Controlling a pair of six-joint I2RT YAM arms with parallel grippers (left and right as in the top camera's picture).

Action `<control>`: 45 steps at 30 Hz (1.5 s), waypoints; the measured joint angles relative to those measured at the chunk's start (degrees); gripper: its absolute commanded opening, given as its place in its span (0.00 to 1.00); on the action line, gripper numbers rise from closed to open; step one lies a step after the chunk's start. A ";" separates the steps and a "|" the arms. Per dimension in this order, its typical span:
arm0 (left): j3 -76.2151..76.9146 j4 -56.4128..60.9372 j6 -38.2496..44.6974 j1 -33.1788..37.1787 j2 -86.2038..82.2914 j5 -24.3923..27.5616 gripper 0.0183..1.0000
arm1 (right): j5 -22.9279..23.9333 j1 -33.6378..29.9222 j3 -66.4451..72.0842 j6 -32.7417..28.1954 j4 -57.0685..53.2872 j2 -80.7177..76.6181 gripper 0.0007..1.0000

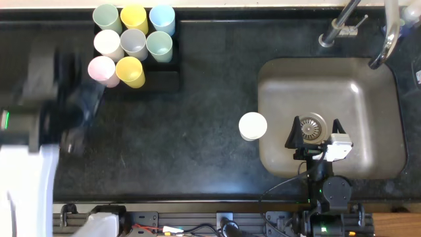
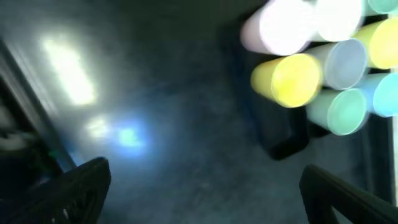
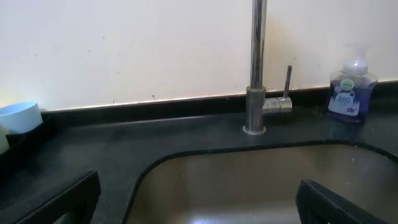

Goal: Store Cups

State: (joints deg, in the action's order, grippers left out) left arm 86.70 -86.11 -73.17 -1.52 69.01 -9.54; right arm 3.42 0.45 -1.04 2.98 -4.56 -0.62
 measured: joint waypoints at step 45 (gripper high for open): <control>-82.40 72.63 73.33 1.36 -68.17 11.21 1.00 | -0.02 0.00 0.00 0.00 0.02 -0.02 1.00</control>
State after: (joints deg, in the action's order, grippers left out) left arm 4.29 -13.47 0.16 -0.16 0.84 1.67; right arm 3.40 0.45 -1.04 2.98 -4.54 -0.64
